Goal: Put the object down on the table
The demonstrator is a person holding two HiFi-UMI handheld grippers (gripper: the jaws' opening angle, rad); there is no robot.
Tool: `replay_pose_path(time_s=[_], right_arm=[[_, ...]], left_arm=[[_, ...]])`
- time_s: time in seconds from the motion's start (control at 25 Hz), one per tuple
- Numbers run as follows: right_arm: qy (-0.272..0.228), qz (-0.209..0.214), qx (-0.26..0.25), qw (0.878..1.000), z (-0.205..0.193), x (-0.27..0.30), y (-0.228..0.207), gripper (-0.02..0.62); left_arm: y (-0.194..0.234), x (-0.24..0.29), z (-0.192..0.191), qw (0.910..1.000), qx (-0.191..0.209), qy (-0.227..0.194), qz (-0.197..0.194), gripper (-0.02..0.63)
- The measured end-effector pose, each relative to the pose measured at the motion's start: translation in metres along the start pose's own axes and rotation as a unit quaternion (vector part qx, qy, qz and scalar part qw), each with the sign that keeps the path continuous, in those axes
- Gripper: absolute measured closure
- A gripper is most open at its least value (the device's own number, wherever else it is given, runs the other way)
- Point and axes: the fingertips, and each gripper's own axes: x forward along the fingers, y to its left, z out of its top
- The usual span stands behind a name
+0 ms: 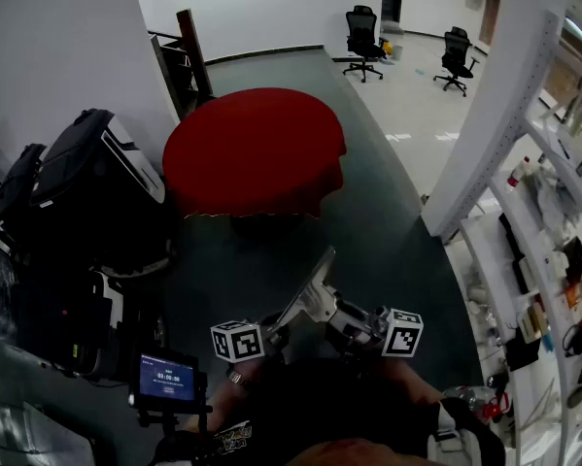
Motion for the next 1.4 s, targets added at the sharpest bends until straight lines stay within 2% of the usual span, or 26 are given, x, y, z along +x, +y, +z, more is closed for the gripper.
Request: replay_pose_path(time_s=[0.2, 0.48, 0.72, 0.96, 1.2, 1.32, 1.4], right_arm=[[-0.001, 0.005, -0.001, 1.0, 0.004, -0.002, -0.001, 0.506], [-0.007, 0.004, 0.014, 1.0, 0.001, -0.003, -0.011, 0.506], [-0.019, 0.018, 0.024, 0.999, 0.01, 0.003, -0.018, 0.505], [-0.021, 0.006, 0.064, 0.998, 0.007, 0.028, -0.052, 0.505], [-0.021, -0.029, 0.082, 0.996, 0.028, 0.087, -0.115, 0.505], [-0.03, -0.026, 0.09, 0.995, 0.046, 0.132, -0.15, 0.505], [-0.032, -0.042, 0.083, 0.995, 0.057, 0.18, -0.17, 0.505]], left_arm=[[0.001, 0.005, 0.004, 1.0, 0.003, -0.001, 0.002, 0.594], [0.008, 0.006, -0.004, 0.9997, 0.009, 0.019, 0.012, 0.594], [0.016, 0.004, 0.006, 0.9997, 0.008, 0.017, 0.018, 0.594], [0.047, -0.009, 0.019, 0.9991, -0.016, 0.014, 0.036, 0.594], [0.101, -0.008, 0.074, 0.999, -0.028, 0.014, 0.032, 0.594], [0.138, -0.011, 0.126, 0.9993, -0.029, 0.004, 0.023, 0.594], [0.165, -0.021, 0.166, 0.9996, -0.022, 0.002, 0.017, 0.594]])
